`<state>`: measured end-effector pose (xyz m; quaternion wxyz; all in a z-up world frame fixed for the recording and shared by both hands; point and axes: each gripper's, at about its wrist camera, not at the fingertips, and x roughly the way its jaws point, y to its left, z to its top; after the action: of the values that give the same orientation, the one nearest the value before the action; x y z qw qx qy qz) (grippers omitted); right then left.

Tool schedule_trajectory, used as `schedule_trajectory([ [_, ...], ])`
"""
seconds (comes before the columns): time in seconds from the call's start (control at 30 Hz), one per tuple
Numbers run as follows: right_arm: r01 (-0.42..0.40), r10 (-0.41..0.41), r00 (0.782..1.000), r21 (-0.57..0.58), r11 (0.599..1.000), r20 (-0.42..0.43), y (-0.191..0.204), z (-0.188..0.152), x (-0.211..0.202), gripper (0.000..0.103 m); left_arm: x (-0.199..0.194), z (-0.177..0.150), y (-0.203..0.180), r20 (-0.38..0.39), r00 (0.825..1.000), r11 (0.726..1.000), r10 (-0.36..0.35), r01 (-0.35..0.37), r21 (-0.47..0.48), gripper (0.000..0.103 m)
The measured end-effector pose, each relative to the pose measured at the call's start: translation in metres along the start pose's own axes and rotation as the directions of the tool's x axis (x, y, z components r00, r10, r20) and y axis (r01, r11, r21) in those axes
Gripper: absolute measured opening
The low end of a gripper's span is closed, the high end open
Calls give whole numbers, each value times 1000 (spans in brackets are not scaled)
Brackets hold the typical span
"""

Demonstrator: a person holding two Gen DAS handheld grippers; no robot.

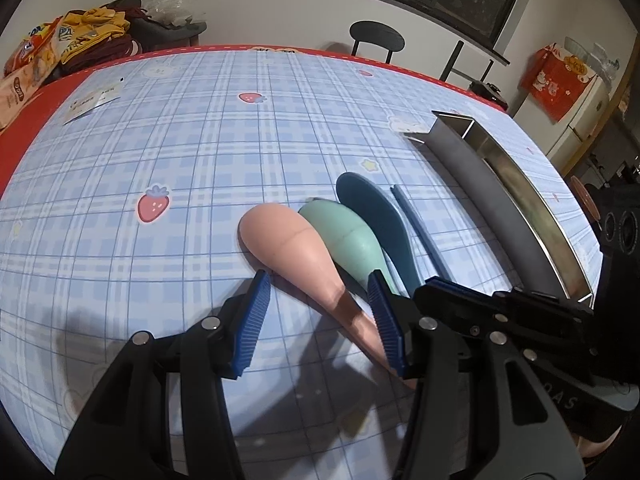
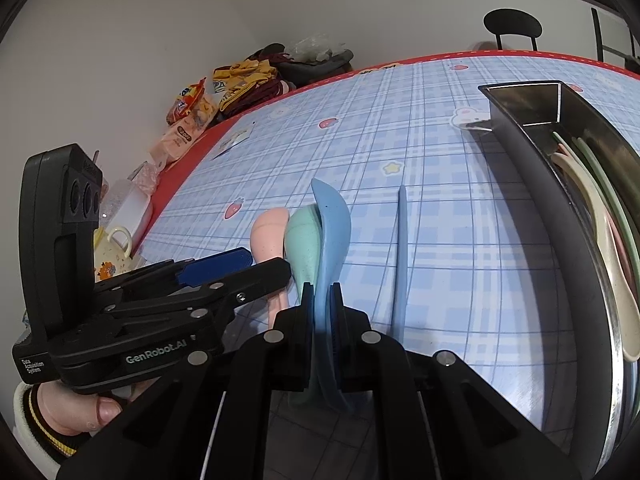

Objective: Organize utensils
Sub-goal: 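Close the left tool on the pink spoon handle while the right tool holds the blue spoon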

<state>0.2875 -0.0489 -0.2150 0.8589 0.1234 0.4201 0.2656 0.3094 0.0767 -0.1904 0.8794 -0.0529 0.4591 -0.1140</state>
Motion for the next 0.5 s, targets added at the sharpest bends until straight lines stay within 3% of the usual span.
schedule_trajectory([
  [0.37, -9, 9, 1000, 8, 1000, 6, -1, 0, -1, 10, 8, 8, 4, -1, 1000, 998, -16, 16, -66, 32],
  [0.43, -8, 8, 1000, 6, 1000, 6, -1, 0, -1, 10, 8, 6, 7, 2, 998, 994, -63, 63, -93, 27],
  [0.5, -11, 11, 1000, 7, 1000, 4, -2, -1, -1, 10, 11, 4, 12, 3, 988, 976, -155, 154, -156, 25],
])
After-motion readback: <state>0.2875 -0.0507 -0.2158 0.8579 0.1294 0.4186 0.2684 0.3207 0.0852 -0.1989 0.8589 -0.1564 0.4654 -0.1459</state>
